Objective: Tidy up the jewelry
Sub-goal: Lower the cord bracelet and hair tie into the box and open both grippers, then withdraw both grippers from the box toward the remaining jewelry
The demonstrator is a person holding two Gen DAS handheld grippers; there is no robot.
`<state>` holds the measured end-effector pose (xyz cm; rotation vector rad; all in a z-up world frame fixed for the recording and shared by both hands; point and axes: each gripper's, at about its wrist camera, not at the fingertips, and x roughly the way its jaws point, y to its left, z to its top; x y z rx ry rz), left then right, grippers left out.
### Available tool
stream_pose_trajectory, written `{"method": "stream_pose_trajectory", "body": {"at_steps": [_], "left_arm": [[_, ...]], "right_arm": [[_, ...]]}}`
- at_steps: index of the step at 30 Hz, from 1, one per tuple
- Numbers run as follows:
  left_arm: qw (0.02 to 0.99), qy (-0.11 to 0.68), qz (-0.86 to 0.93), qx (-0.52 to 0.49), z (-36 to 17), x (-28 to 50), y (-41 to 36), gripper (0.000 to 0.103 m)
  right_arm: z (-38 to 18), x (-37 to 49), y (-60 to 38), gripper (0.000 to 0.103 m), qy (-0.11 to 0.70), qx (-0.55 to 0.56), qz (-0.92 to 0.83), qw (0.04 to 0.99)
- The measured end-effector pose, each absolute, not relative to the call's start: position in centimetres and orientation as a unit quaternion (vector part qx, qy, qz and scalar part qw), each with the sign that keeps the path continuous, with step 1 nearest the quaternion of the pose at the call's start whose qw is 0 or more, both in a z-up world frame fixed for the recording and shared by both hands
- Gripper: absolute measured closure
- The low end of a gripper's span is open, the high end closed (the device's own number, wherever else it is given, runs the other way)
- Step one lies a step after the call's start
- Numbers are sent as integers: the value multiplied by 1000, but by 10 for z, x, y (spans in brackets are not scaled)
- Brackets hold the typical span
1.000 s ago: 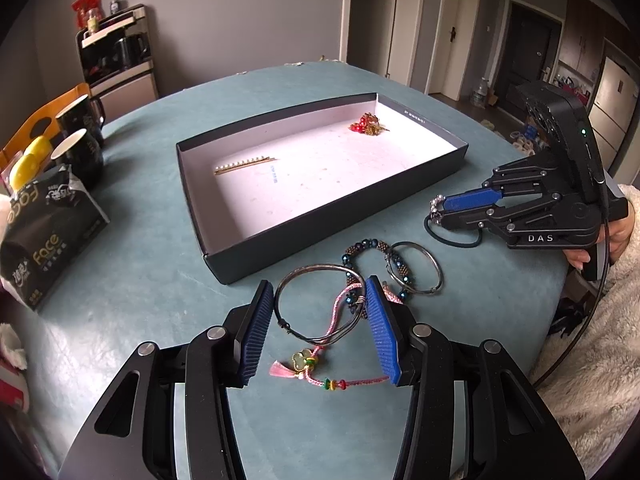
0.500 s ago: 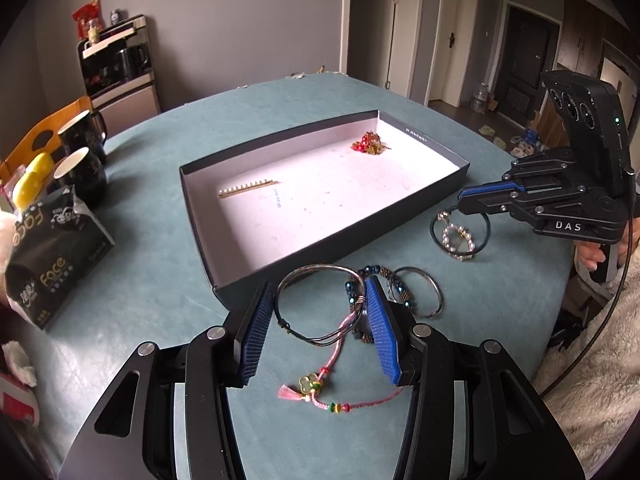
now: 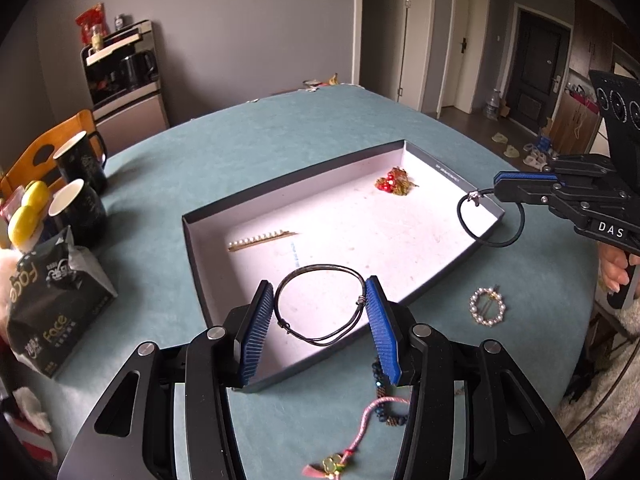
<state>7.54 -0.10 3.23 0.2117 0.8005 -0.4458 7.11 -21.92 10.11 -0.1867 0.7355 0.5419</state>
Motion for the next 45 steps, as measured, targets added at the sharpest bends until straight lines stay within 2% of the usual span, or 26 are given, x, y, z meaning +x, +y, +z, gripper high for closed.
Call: {"method": "stream_pose_trajectory", "body": {"at_steps": [11,18,25,27,29,33,38,39,41,44,45], "left_arm": [[866,461,-174,91,-9,130,-2,53],[859,474,-168,98,-17,134,-4,53],[859,471,-172,98,-16,133,-6,46],[862,466,-172,99,-13,131,-7,43],[867,457,-172,99,-8,127,-7,40],[878,432,-180,101,6,115,-10,35],[891,401,-186,101,23,94,-12,22],[894,396,-185,102,26,89,-12,21],[898,387,-181,101,31,80,-10,19],[903,380,-174,95,36,65,-2,13],[904,379,-173,95,36,60,1,12]], "right_arm": [[67,121,-233,100,393,-41,217,892],[43,133,-238,100,433,-41,197,879],[39,133,-241,99,440,-53,181,878],[40,133,-240,94,438,-53,181,879],[42,130,-241,69,435,-51,180,881],[49,125,-242,65,423,-50,181,887],[62,113,-244,36,401,-52,177,897],[65,111,-244,33,397,-54,177,899],[71,103,-244,19,387,-55,177,903],[80,89,-244,6,369,-65,174,911],[83,83,-244,6,362,-74,172,913]]}}
